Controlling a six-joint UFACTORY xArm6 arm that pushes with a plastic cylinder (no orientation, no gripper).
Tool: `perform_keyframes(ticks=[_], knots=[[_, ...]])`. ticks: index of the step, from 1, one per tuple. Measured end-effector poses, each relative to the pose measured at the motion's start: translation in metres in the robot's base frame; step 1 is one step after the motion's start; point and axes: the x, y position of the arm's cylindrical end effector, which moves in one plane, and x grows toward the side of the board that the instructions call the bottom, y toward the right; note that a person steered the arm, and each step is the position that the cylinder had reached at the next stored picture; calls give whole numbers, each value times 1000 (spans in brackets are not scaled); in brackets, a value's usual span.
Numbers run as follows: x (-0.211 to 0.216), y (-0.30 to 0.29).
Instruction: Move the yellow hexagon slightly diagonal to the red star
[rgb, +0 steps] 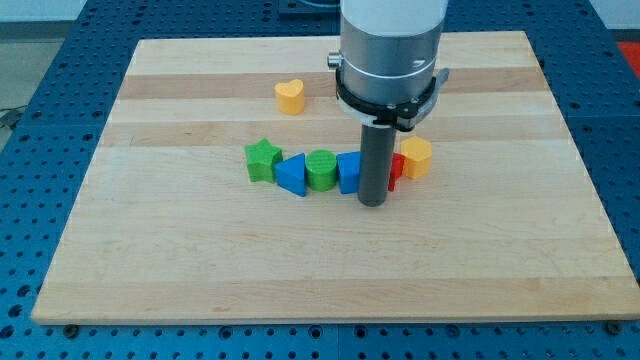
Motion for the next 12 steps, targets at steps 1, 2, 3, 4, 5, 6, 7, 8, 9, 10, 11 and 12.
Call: perform_keyframes(ticks=[1,2,3,4,5,6,7,8,9,10,11,12], knots=[[9,36],[8,74],[-43,102],[-44,102],[-26,102],[-4,101],[-15,88],[-15,88],[-26,88],[-30,88],[-32,87],[-32,87]])
